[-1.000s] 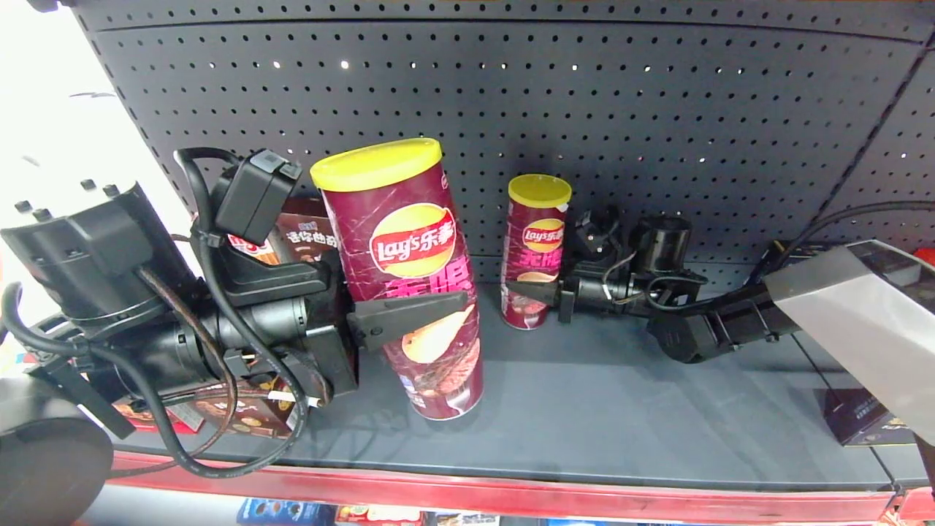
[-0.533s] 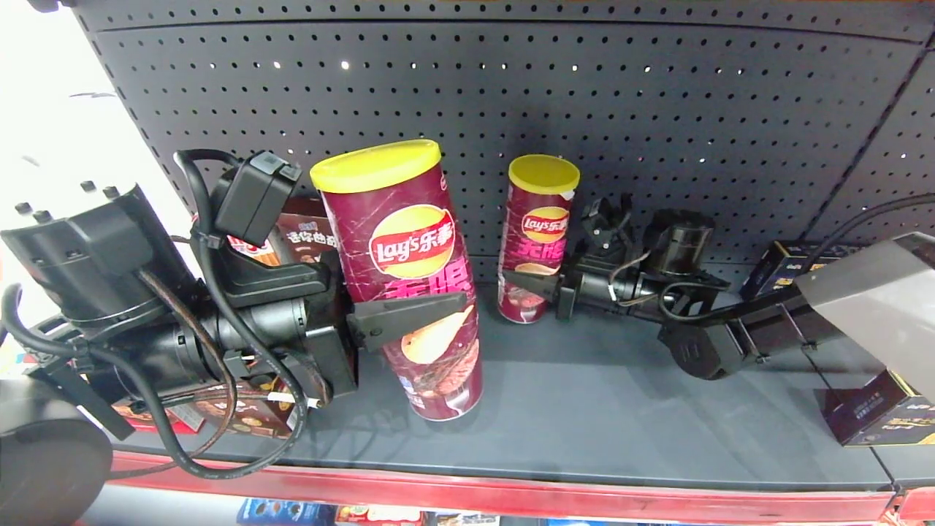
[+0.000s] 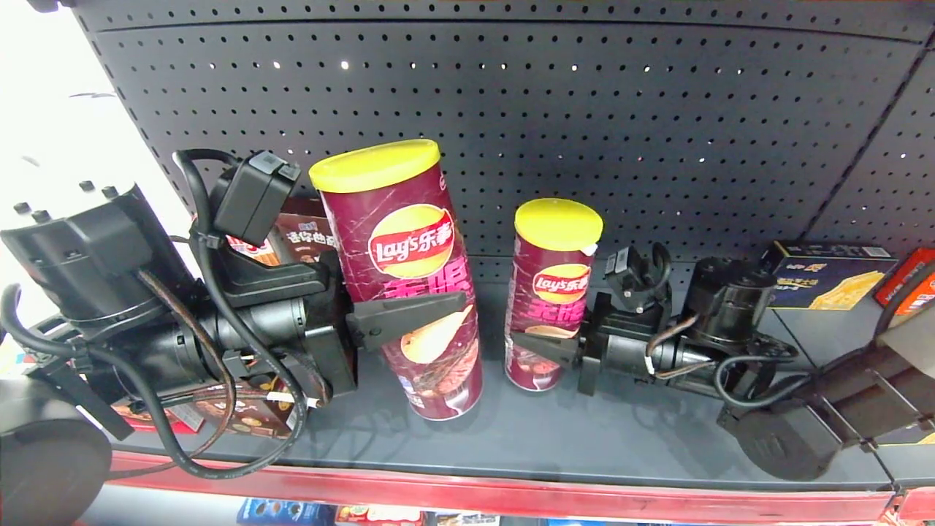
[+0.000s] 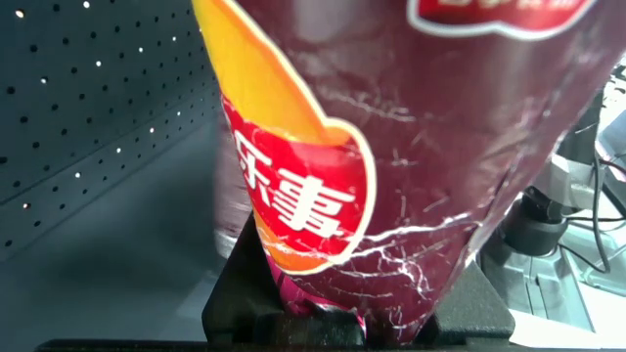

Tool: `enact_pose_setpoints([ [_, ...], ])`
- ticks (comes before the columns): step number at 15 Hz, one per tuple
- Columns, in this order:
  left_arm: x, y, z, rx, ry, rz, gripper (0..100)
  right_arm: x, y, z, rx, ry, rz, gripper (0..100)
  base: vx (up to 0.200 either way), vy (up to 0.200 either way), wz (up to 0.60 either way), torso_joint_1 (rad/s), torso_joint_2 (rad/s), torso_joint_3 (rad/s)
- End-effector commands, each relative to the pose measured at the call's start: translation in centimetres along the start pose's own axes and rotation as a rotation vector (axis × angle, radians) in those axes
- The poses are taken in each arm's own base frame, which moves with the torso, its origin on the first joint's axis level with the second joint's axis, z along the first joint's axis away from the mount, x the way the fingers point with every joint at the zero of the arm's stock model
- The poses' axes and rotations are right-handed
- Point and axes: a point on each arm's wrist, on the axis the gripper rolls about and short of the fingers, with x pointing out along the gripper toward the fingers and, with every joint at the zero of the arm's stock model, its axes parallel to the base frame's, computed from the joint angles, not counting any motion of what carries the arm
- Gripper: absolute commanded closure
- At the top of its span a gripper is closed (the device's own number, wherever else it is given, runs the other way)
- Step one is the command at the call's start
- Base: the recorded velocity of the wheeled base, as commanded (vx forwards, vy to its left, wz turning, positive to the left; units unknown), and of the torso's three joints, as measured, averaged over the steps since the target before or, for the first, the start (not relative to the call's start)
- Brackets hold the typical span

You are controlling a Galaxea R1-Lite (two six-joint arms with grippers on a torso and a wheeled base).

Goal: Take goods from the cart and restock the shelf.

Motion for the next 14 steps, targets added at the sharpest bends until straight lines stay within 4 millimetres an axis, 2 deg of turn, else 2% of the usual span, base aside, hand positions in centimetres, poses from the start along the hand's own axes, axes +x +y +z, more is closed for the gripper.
enact_pose_setpoints([
  [1,0.0,0.0,0.1,0.001,-0.001,0.0,100,-1.4,2.4,0.1,-0.001,0.0,0.011,100,0.0,0.0,0.0,0.0,0.0,0.0],
  [5,0.0,0.0,0.0,0.0,0.0,0.0,100,-2.1,2.9,-2.1,0.003,0.007,-0.019,100,0.0,0.0,0.0,0.0,0.0,0.0],
  [9,0.0,0.0,0.0,0.0,0.0,0.0,100,-2.0,2.6,-3.3,0.021,0.036,-0.043,100,0.0,0.0,0.0,0.0,0.0,0.0],
  [14,0.0,0.0,0.0,0.0,0.0,0.001,100,-2.9,1.7,-3.2,0.012,0.028,-0.076,100,0.0,0.0,0.0,0.0,0.0,0.0],
])
